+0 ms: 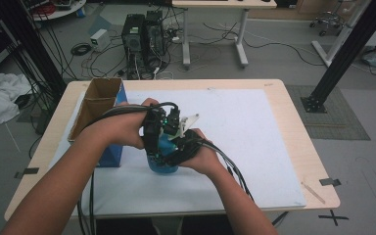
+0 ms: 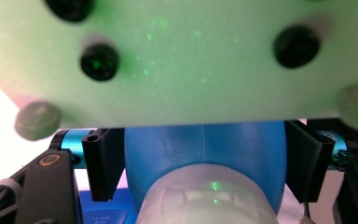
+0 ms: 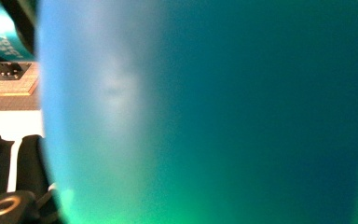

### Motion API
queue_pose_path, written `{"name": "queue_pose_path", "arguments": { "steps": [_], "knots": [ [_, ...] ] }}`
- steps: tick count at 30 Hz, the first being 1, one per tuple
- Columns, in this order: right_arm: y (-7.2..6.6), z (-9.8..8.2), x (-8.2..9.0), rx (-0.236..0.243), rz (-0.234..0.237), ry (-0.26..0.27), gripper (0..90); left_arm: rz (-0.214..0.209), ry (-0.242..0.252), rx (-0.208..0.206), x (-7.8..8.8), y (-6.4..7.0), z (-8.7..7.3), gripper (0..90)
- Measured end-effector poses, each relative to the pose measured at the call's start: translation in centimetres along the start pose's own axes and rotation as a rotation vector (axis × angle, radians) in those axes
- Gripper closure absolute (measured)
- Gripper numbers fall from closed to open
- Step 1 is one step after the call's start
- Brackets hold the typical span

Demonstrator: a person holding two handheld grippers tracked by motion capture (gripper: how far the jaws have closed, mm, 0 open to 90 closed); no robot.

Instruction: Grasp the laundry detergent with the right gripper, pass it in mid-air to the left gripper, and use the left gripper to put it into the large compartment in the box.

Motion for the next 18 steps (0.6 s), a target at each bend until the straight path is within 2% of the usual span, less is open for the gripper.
{"name": "queue_pose_path", "arguments": {
  "steps": [14, 18],
  "knots": [
    [0.04, 0.12, 0.06, 0.0, -0.003, 0.002, 46.7, 0.003, -0.003, -0.007, 0.06, 0.06, -0.07, 33.5],
    [-0.08, 0.13, 0.06, -0.017, -0.003, -0.003, 46.7, 0.003, -0.001, -0.005, 0.08, 0.04, -0.01, 33.6]
  ]
}}
Point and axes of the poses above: each handheld gripper's, and its own axes: x roughly backward along the jaws, z roughly out of its top, y roughly to its right, the point moved 9 cm from there along -x, roughly forward along the jaws
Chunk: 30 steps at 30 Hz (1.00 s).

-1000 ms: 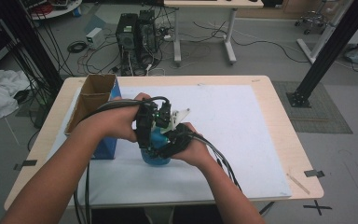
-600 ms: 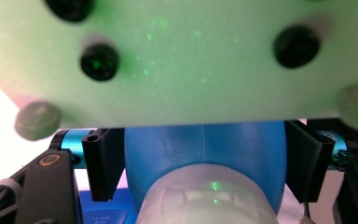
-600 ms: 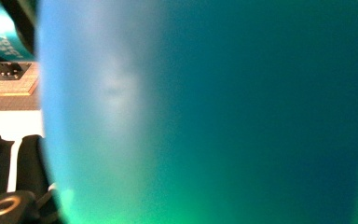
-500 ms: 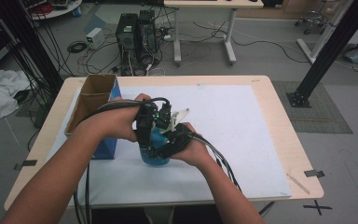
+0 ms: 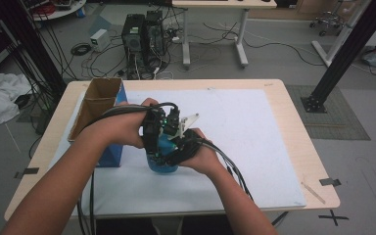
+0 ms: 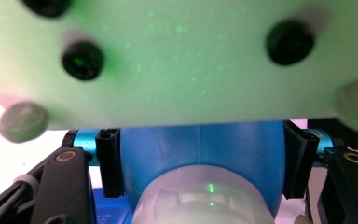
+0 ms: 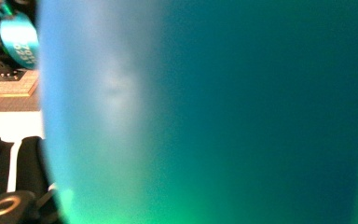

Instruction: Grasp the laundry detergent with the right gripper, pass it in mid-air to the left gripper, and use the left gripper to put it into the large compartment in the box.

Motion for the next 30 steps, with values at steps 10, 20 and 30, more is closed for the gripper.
{"name": "queue_pose_path", "arguments": {
  "steps": [10, 20, 30],
  "knots": [
    [0.1, -0.02, -0.23, 0.019, 0.004, 0.003, 46.7, -0.001, -0.007, 0.004, -0.07, -0.13, -0.16, 37.6],
    [-0.08, 0.04, -0.48, 0.014, 0.02, 0.01, 46.0, -0.018, -0.025, 0.028, 0.03, 0.07, -0.35, 38.4],
    [-0.1, -0.07, 0.13, -0.001, 0.024, -0.01, 34.7, -0.023, -0.023, 0.026, 0.75, -0.13, -0.14, 38.4]
  ]
}}
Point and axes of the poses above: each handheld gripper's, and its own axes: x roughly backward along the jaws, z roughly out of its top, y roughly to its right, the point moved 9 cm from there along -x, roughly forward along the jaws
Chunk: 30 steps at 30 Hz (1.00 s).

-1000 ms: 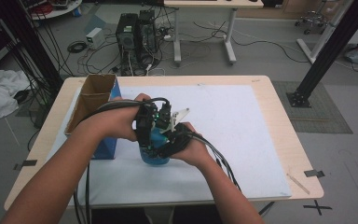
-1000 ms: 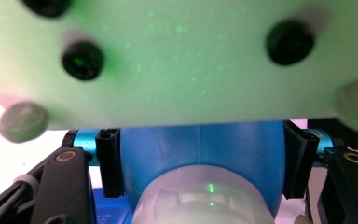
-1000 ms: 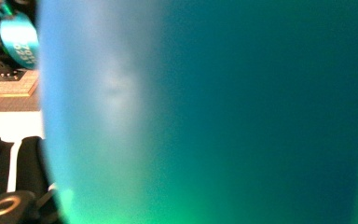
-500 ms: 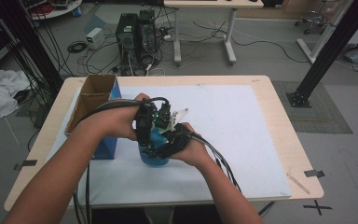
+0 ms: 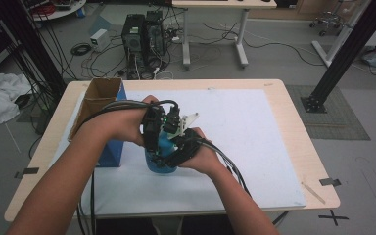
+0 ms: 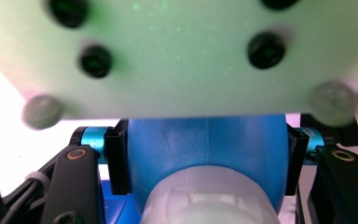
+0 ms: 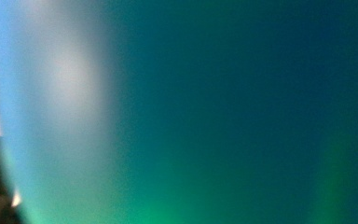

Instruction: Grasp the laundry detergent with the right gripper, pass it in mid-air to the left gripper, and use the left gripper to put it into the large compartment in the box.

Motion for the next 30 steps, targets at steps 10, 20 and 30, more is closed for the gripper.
{"name": "queue_pose_path", "arguments": {
  "steps": [10, 20, 30],
  "knots": [
    [0.6, -0.7, 1.5, -0.039, -0.048, -0.015, 23.0, 0.007, -0.01, 0.036, 0.4, -0.6, -0.6, 38.3],
    [0.9, -1.6, 3.4, -0.036, -0.082, -0.104, 23.0, -0.001, -0.01, 0.075, 0.9, -1.5, -1.1, 38.3],
    [1.4, -2.8, 6.9, -0.051, -0.137, -0.257, 21.4, -0.001, -0.031, 0.144, 2.8, -2.0, -1.9, 38.1]
  ]
}}
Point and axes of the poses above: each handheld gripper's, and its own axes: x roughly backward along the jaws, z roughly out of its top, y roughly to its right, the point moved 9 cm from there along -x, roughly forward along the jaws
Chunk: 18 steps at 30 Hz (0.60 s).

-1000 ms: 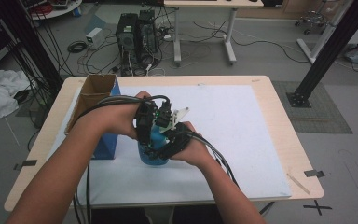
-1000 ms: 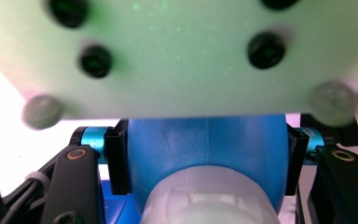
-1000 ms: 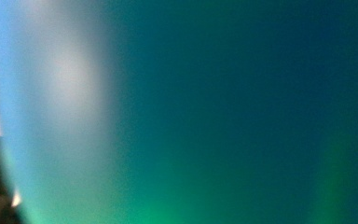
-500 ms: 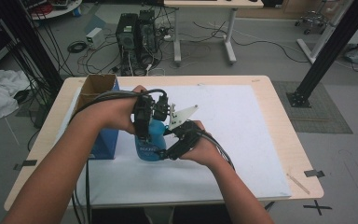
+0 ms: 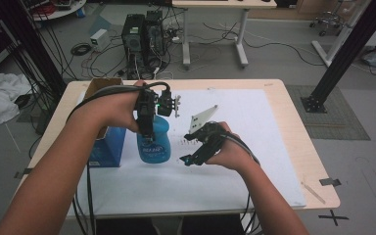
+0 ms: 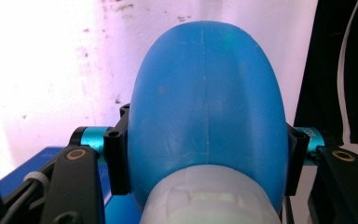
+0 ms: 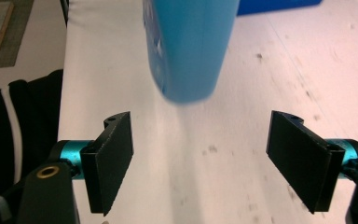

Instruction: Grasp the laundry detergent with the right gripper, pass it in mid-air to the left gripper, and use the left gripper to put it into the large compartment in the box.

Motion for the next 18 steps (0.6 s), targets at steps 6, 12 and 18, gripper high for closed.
{"name": "queue_pose_path", "arguments": {
  "steps": [6, 12, 18],
  "knots": [
    [0.8, -1.0, 2.3, -0.017, -0.041, -0.069, 18.8, 0.004, -0.008, 0.052, 1.1, -0.4, -0.5, 38.1],
    [1.4, -1.8, 4.1, -0.038, -0.068, -0.138, 13.7, -0.011, 0.001, 0.091, 2.4, -0.6, -0.9, 38.1],
    [1.9, -2.6, 5.3, -0.052, -0.066, -0.208, 13.5, -0.027, 0.004, 0.169, 4.3, -1.1, -1.5, 38.1]
  ]
}}
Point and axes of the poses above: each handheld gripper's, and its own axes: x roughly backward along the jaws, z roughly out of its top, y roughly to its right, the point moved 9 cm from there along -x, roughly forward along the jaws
